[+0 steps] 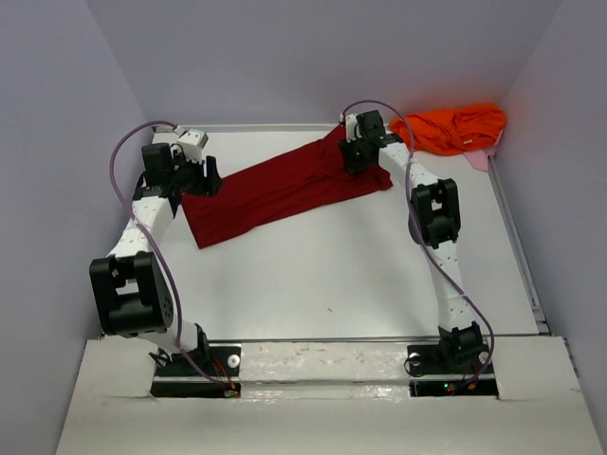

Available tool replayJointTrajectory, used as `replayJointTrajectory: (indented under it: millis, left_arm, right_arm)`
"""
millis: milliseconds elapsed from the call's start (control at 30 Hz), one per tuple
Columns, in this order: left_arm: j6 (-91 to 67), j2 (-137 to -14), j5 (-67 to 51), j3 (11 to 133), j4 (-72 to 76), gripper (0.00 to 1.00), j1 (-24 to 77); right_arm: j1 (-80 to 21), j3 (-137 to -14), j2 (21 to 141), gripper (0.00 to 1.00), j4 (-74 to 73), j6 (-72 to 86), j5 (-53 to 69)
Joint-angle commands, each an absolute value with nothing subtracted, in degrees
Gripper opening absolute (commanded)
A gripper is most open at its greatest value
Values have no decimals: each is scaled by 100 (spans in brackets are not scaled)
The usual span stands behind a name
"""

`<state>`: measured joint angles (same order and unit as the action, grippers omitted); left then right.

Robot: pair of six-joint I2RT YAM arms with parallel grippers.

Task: Fold and stack the t-shirts
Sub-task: Rotate the rectangle-folded T-shirt at the center of the board.

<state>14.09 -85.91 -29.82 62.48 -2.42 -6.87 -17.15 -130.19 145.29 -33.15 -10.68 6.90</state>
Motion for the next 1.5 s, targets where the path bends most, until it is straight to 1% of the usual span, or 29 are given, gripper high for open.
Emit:
replayJointTrajectory:
  millis: [0,133,267,367,533,600,633,733,767,933,1033,1100,1233,1333,1467]
  left_arm:
    - [1415,-8358,-3146,6231,-97,70,-712]
    - [1424,-8385,-3147,6214,-97,70,-712]
    - [1468,-8402,-3146,6179,-88,70,-721]
    - [1459,-8446,-3120,6170,-70,70,-712]
    - [1459,-8508,-3024,6117,-44,70,-712]
    - [1459,-8447,-2997,6030,147,70,-721]
    - [1450,-8403,-2980,5968,236,70,-729]
    - [1345,-8139,-2918,5749,579,70,-791]
    - [1310,-8034,-2892,5713,641,70,-817]
    - [1187,-7866,-2532,5589,880,71,-905]
    - [1186,-8217,-2539,5783,598,71,-940]
    - [1151,-8594,-2654,5888,431,70,-932]
    - [1160,-9105,-2611,5915,466,69,-932]
    - [1160,-9369,-2479,5941,501,68,-940]
    - [1152,-9544,-2566,5976,484,66,-958]
  right_arm:
    - [-1644,-13272,14476,48,-2192,-1046,905]
    - [-1644,-13270,14519,49,-1469,-1028,1037]
    - [-1644,-13780,14879,49,-1424,-1089,1168]
    - [-1644,-14071,14880,50,-1608,-1116,1510]
    - [-1713,-14063,14266,52,-2144,-809,2802]
    - [-1898,-13871,14090,53,-2319,-730,3031]
    - [-1985,-13756,13906,53,-2373,-773,3337]
    - [-2468,-13466,13738,54,-2661,-1027,3559]
    - [-2731,-13456,13746,54,-2767,-1185,3560]
    - [-3199,-13588,14036,54,-2971,-1081,3490]
    - [-3270,-13719,14212,53,-3041,-967,3306]
    - [-3270,-13624,14107,53,-3120,-1124,3086]
    - [-3199,-12790,13632,53,-3094,-1319,2690]
    - [-2936,-12113,13106,53,-2998,-1170,2838]
    - [-2936,-11734,12956,53,-2979,-1072,2795]
